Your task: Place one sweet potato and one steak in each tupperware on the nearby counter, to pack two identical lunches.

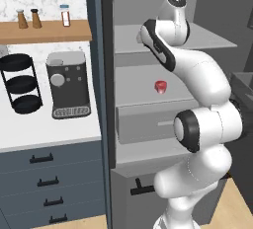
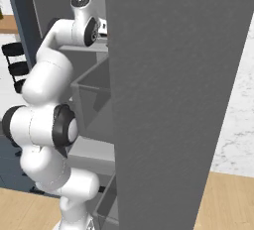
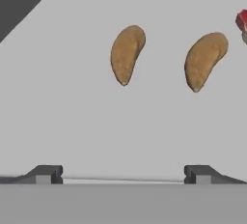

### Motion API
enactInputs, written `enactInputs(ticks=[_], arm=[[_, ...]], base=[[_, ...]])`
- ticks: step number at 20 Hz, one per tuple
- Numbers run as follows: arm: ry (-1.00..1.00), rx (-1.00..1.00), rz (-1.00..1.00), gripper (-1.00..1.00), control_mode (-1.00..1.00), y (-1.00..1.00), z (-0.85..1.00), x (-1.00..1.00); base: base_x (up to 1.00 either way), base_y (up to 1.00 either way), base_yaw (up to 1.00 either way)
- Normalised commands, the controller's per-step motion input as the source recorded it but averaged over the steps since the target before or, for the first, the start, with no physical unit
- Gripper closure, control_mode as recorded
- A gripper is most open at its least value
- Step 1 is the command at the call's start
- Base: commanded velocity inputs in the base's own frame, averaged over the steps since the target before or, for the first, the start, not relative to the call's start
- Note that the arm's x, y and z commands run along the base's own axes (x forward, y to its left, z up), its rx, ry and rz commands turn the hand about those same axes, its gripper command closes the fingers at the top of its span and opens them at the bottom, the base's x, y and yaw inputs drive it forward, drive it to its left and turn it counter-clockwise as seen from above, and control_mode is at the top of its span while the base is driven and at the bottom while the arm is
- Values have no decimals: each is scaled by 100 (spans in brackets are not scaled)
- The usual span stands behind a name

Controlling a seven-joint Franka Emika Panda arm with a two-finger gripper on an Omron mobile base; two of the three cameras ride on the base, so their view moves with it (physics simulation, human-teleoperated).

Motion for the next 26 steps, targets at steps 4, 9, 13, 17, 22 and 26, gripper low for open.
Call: enactInputs(ticks=[4, 9, 13, 17, 22, 26], arm=[[1, 0, 0, -100, -100, 0, -19, 49], [0, 0, 0, -100, -100, 0, -29, 46], [0, 0, 0, -100, -100, 3, -27, 51], [0, 0, 0, -100, -100, 5, -21, 42], [3, 0, 0, -100, -100, 9, -13, 31], [2, 0, 0, -100, -100, 4, -14, 50]], base=[[0, 0, 0], [0, 0, 0], [0, 0, 0], [0, 0, 0], [0, 0, 0], [0, 0, 0]])
